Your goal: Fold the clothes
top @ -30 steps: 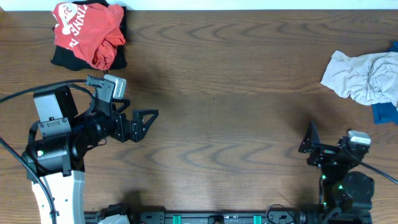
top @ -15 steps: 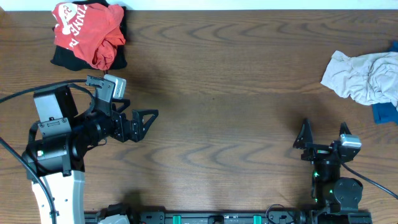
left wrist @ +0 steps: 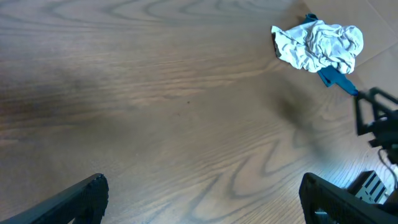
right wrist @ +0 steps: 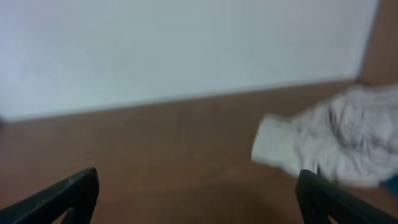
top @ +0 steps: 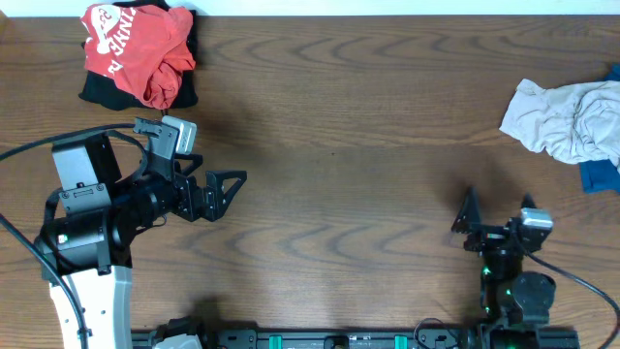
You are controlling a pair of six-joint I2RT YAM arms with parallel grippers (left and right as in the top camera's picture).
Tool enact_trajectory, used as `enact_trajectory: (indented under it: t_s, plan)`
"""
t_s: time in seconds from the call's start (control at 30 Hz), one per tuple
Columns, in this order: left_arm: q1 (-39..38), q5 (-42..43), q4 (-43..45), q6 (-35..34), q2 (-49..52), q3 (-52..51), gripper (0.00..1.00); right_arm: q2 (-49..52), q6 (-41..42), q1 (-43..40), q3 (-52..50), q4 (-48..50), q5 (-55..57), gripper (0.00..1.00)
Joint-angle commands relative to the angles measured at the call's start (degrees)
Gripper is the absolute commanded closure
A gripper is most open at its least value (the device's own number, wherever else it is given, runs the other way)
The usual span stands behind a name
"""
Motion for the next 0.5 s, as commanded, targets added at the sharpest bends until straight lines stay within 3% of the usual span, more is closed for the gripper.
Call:
enact_trajectory:
  t_s: [0.0,0.13,0.47]
  plan:
    - [0.13,0.74,0.02,0.72,0.07,0.04,0.02,-0.39,-2.40,-0.39,-0.11,-0.63,0.37,0.01]
    - [0.13,0.74,0.02,0.72,0.07,0.04,0.02,-0.37,-6.78,-0.42,-0.11,-0.70,0.37,0.01]
    - [0.13,0.74,0.02,0.72,0.07,0.04,0.02,-0.37,-6.93,-0.42,-0.11,-0.68,0.35,0.01]
